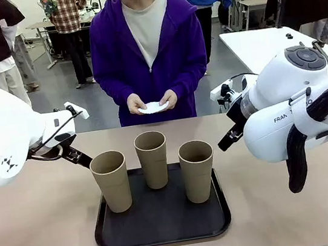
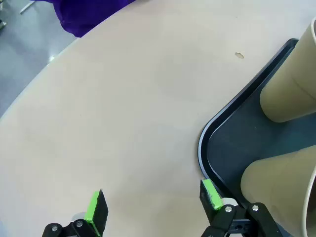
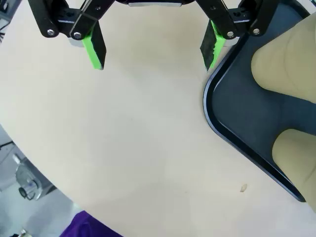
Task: Place coasters on the table and set cups on them.
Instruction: Pick up one Reusable plastic cup and place it on a coaster set by the human.
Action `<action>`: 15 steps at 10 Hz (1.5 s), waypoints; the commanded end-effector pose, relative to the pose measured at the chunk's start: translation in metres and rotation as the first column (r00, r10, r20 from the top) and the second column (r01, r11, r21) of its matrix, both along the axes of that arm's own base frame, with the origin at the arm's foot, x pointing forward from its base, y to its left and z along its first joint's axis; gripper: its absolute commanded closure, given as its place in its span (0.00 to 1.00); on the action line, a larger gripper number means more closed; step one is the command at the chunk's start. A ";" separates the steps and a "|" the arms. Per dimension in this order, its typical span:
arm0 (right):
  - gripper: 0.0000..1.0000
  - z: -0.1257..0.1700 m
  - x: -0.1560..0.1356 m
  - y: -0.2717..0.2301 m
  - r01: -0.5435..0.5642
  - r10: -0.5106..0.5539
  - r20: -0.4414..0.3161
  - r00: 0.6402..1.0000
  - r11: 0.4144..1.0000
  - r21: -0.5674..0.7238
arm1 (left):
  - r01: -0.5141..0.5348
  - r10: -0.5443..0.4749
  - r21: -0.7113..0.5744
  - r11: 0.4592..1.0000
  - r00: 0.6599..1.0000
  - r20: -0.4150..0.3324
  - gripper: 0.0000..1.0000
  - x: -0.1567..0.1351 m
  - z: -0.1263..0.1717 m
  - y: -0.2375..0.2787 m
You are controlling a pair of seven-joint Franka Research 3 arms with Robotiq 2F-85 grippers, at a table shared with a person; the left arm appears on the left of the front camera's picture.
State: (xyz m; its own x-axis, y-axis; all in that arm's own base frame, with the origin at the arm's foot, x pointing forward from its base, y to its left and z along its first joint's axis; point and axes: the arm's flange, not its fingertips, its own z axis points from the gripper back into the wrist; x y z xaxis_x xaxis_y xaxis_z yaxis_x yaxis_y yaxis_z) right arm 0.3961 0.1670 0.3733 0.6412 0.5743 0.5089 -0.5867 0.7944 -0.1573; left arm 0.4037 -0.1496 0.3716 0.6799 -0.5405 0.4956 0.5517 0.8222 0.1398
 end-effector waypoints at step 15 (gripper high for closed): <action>0.00 0.012 0.010 -0.005 0.007 -0.009 -0.119 0.993 1.000 -0.018 | -0.043 0.043 0.077 0.996 0.999 0.009 0.00 0.016 0.021 0.011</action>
State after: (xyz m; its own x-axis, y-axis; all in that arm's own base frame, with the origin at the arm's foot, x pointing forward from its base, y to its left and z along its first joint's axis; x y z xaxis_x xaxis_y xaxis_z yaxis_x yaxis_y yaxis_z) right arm 0.3992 0.1660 0.3734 0.6691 0.5787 0.4663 -0.5902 0.7950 -0.1398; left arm 0.4122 -0.1404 0.3785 0.6870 -0.5417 0.4843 0.5408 0.8264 0.1571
